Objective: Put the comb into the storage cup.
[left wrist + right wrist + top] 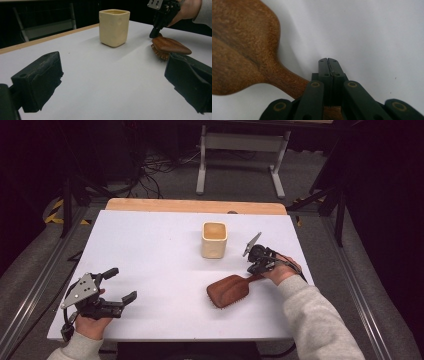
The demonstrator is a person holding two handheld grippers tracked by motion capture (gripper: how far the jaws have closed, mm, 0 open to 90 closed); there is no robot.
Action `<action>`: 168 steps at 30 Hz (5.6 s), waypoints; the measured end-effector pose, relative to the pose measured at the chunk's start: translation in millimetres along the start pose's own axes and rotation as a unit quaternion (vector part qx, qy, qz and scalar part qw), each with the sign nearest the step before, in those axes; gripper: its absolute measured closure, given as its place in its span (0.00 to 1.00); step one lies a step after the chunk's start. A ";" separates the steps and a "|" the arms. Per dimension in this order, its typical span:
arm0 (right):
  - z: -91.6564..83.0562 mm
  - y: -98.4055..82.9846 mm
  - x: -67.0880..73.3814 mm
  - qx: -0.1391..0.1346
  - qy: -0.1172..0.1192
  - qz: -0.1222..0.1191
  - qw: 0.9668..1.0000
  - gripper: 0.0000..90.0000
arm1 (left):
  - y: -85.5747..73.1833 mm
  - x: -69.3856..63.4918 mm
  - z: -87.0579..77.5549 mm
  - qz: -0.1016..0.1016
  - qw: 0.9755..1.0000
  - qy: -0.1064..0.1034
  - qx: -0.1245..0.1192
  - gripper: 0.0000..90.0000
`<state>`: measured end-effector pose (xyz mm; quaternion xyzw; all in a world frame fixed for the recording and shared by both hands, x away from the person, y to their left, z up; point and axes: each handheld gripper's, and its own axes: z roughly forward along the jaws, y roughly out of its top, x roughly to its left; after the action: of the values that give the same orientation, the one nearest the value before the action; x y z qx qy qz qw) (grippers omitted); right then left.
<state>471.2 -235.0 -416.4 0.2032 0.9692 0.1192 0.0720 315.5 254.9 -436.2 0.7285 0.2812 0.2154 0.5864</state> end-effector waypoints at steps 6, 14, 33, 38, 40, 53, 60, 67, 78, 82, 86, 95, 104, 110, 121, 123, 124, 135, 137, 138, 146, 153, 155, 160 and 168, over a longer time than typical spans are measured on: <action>-4.1 -6.2 6.8 0.007 0.007 0.001 1.000 1.00 | -0.5 -0.5 1.0 -0.001 1.000 -0.001 0.002 0.03; -8.2 -13.0 17.6 0.012 0.012 -0.004 1.000 1.00 | -0.9 -0.8 1.5 -0.002 1.000 -0.002 0.002 0.03; -15.9 -20.5 29.9 0.008 0.027 -0.016 0.999 1.00 | -1.3 -0.6 1.9 -0.004 1.000 -0.004 -0.002 0.02; -24.7 -20.7 28.8 -0.018 0.008 -0.017 1.000 0.91 | -1.4 -0.6 1.7 -0.006 1.000 -0.004 -0.003 0.02; -28.8 -20.6 27.7 -0.028 -0.001 -0.024 0.999 0.80 | -1.4 -0.7 1.7 -0.005 1.000 -0.004 -0.003 0.02; -42.4 -17.0 39.2 -0.073 0.009 -0.064 0.995 0.00 | -1.4 -1.0 2.1 -0.003 1.000 -0.004 -0.002 0.02; -40.7 -14.0 47.1 -0.069 0.038 -0.096 0.992 0.00 | -1.4 -0.8 2.1 -0.002 1.000 -0.005 -0.002 0.02; -26.6 -10.0 48.3 -0.024 0.038 -0.125 0.991 0.05 | -1.7 -1.0 2.1 -0.005 1.000 -0.006 -0.002 0.02; -12.5 -11.1 45.9 0.032 0.049 -0.135 0.989 0.30 | -2.2 -1.4 1.5 -0.004 1.000 -0.005 0.000 0.02; -6.3 -11.4 44.5 0.049 0.047 -0.150 0.986 0.47 | -3.0 -1.3 -0.2 -0.004 1.000 -0.003 0.000 0.02; -4.1 -9.9 45.6 0.058 0.051 -0.165 0.983 0.65 | -3.6 -1.8 -0.7 -0.007 1.000 -0.002 0.000 0.02; -2.3 -7.5 48.0 0.061 0.047 -0.189 0.979 0.80 | -4.0 -1.7 -0.1 -0.008 1.000 -0.003 0.001 0.02; -6.1 -7.9 49.9 0.053 0.047 -0.179 0.981 0.81 | -4.3 -1.5 0.7 -0.009 1.000 -0.003 -0.001 0.02; -11.3 -9.3 50.9 0.032 0.054 -0.152 0.986 0.81 | -4.5 -1.5 1.0 -0.009 1.000 -0.003 -0.001 0.02; -19.7 -14.3 52.1 -0.018 0.065 -0.112 0.991 0.81 | -4.4 -1.6 0.9 -0.008 1.000 -0.004 -0.002 0.02; -20.9 -14.5 50.7 -0.038 0.066 -0.116 0.990 0.81 | -4.4 -1.6 0.9 -0.008 1.000 -0.004 -0.002 0.02; -22.7 -14.8 51.8 -0.039 0.066 -0.110 0.991 0.81 | -4.3 -1.6 0.9 -0.008 1.000 -0.003 -0.002 0.02; -22.2 -12.6 60.8 -0.080 0.059 -0.112 0.989 0.81 | -4.2 -1.4 0.7 -0.008 1.000 -0.004 -0.001 0.02; -24.1 -12.0 62.4 -0.095 0.053 -0.115 0.987 0.81 | -4.4 -1.4 1.3 -0.010 1.000 -0.004 -0.001 0.02; -25.1 -11.5 63.0 -0.104 0.053 -0.120 0.986 0.81 | -4.5 -1.5 1.3 -0.010 1.000 -0.004 -0.001 0.02; -42.9 -11.1 69.9 -0.171 0.028 -0.107 0.979 0.81 | -3.6 -1.8 2.4 -0.012 1.000 -0.007 0.003 0.02; -50.0 -13.4 78.2 -0.227 0.009 -0.094 0.969 0.81 | -1.9 -1.5 5.2 -0.024 1.000 -0.015 0.002 0.01; -51.6 -14.8 81.7 -0.248 -0.005 -0.089 0.965 0.81 | 0.2 -2.0 6.6 -0.024 1.000 -0.015 0.003 0.00; -53.5 -17.0 86.5 -0.283 -0.014 -0.078 0.956 0.81 | 5.6 -5.4 11.7 -0.025 0.999 -0.028 0.014 0.00; -55.1 -16.6 95.5 -0.328 -0.033 -0.064 0.942 0.81 | 10.9 -8.2 16.1 -0.028 0.999 -0.041 0.015 0.00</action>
<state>367.9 -221.7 -376.4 0.1101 0.8843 0.4188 0.1744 321.4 235.9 -428.9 0.7372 0.2808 0.1643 0.5922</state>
